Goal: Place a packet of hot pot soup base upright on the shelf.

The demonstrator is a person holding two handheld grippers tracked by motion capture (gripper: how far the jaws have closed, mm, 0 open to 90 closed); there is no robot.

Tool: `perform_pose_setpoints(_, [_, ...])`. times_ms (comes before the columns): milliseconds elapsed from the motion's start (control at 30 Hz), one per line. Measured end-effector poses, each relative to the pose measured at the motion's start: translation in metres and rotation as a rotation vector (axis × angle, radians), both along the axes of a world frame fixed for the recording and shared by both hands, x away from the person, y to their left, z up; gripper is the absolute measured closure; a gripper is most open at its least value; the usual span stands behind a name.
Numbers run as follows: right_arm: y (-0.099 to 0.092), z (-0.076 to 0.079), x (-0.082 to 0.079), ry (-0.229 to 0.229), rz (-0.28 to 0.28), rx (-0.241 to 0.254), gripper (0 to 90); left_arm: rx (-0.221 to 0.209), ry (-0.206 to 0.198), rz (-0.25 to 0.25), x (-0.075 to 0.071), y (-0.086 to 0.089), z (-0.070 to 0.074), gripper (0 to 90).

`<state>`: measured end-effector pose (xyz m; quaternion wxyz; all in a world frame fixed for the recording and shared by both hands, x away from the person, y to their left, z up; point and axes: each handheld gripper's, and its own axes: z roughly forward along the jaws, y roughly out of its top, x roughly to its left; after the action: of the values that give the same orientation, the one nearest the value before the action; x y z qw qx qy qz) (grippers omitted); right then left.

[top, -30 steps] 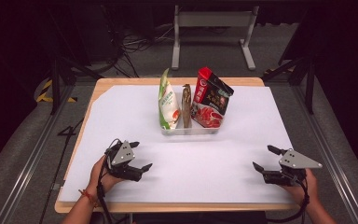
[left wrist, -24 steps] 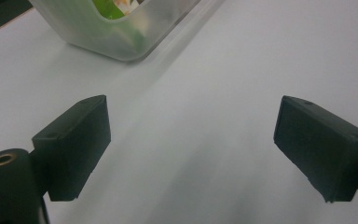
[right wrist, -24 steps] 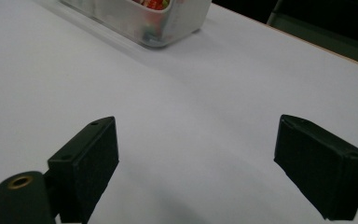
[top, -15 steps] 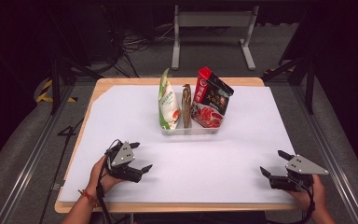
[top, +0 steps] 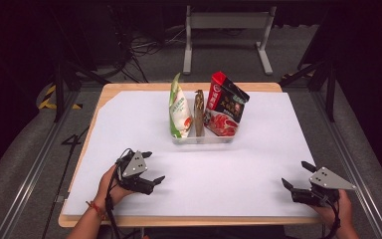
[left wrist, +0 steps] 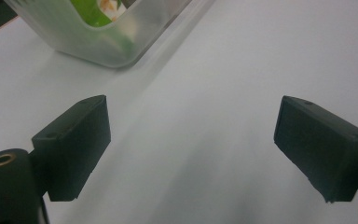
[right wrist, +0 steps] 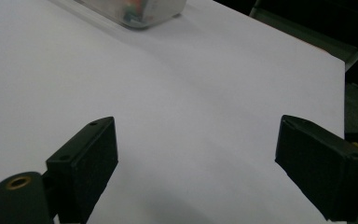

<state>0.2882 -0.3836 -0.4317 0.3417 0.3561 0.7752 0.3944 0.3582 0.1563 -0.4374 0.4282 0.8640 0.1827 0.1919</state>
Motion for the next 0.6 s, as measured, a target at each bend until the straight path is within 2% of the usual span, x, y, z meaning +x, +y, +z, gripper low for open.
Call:
perform_pose_setpoints(133, [0.001,0.0022,-0.0008,-0.005,-0.005,0.006,13.2,0.02,0.003,-0.01,-0.0015,0.0007,-0.002,11.4])
perform_pose_setpoints(333, [0.0008,0.0041,0.0001,-0.01,-0.006,0.016,13.8,0.005,0.003,-0.006,-0.0019,0.0033,-0.0019,11.4])
perform_pose_setpoints(600, [0.0021,-0.0003,0.0044,0.004,0.001,-0.015,13.7,0.015,0.012,0.001,-0.0014,0.0025,-0.0034,11.4])
